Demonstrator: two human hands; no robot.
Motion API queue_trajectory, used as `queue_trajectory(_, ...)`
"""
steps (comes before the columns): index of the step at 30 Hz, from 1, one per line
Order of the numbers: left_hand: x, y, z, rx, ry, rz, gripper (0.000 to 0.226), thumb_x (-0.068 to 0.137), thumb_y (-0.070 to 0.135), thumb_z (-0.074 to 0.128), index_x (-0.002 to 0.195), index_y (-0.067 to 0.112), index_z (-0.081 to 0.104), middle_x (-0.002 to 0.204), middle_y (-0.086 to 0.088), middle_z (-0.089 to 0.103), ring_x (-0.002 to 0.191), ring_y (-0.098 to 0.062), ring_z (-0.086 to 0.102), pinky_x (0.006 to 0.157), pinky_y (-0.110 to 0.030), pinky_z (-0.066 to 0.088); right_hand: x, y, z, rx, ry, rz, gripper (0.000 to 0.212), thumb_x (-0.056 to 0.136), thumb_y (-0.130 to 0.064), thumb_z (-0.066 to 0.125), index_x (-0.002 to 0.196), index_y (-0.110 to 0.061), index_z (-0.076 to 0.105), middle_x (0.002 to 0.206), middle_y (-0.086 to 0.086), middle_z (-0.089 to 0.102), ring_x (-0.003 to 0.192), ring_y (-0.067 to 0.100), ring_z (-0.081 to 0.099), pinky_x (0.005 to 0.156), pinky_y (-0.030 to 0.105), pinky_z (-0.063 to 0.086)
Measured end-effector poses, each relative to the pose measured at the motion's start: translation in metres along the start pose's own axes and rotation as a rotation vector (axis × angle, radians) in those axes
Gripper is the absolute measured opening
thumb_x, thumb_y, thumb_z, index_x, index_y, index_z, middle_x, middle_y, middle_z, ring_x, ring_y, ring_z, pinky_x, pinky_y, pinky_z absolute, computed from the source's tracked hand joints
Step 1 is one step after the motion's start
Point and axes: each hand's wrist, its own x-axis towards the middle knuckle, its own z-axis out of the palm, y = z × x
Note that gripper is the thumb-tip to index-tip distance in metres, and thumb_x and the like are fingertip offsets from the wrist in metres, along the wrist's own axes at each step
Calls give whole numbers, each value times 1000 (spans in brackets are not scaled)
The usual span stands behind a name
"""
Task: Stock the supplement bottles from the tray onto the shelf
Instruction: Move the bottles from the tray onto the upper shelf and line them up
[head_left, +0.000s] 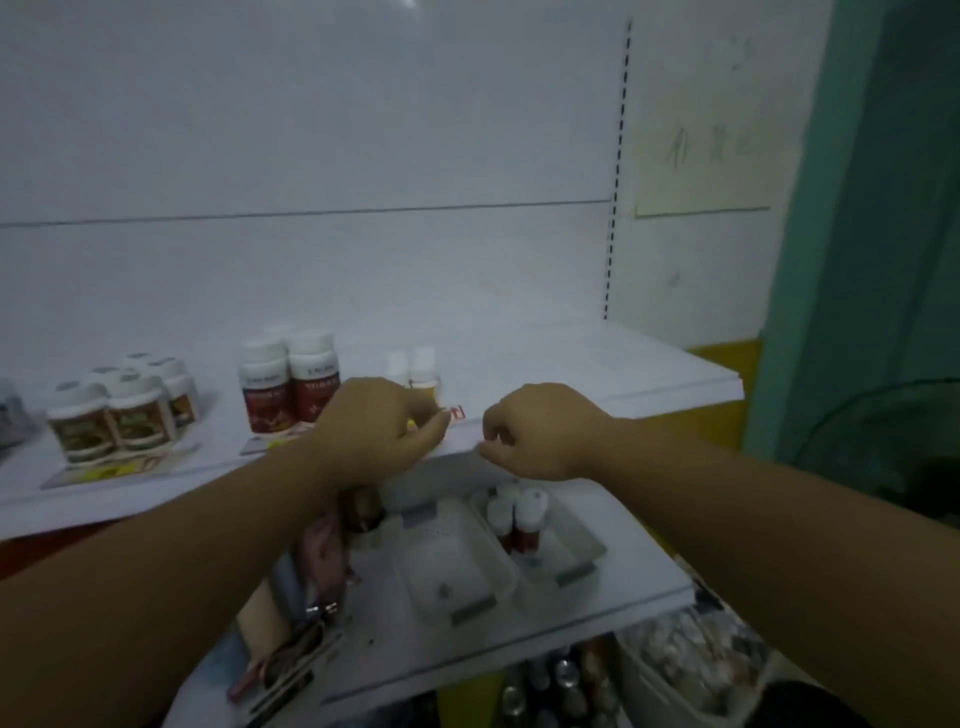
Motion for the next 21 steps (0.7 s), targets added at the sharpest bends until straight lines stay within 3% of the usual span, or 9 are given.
queue_trajectory(2,-18,22,33,14,-149,39,49,82,53,33,73,21,69,66,-3,70,63,-22,64,56,-24,37,-28,20,23,-2,-80,44,35,90,-46,46,90,-18,66,86,3,66,73,18,52,62,28,36)
queue_trajectory(4,-25,36,64,28,-261,15,42,88,50,39,82,22,70,73,-2,70,68,-19,63,58,-23,33,-50,40,46,12,-151,106,35,90,-45,45,90,-17,66,85,4,66,72,20,53,59,27,36)
queue_trajectory(7,-28,43,106,-29,-347,-94,35,93,40,44,92,17,70,89,-2,71,80,-21,64,68,-28,45,-70,68,83,52,-244,202,34,90,-45,46,95,-19,66,91,3,67,74,17,52,58,26,35)
queue_trajectory(12,-37,26,187,-130,-544,-230,29,94,27,46,101,9,67,108,-8,68,94,-23,60,77,-30,46,-77,102,157,231,-334,334,37,91,-37,52,121,-17,57,111,10,65,99,24,58,78,29,47)
queue_trajectory(16,-35,1,255,-353,-524,-501,34,92,20,54,124,9,57,133,-9,56,121,-25,50,100,-28,37,-68,118,222,363,-335,365,44,90,-28,56,131,-13,50,122,11,62,107,24,58,87,26,44)
queue_trajectory(21,-2,-22,318,-499,-454,-685,43,89,15,56,131,14,48,137,-9,50,120,-27,50,97,-30,38,-34,143,281,510,-331,517,58,89,-28,59,140,-10,39,134,15,51,117,27,53,99,32,42)
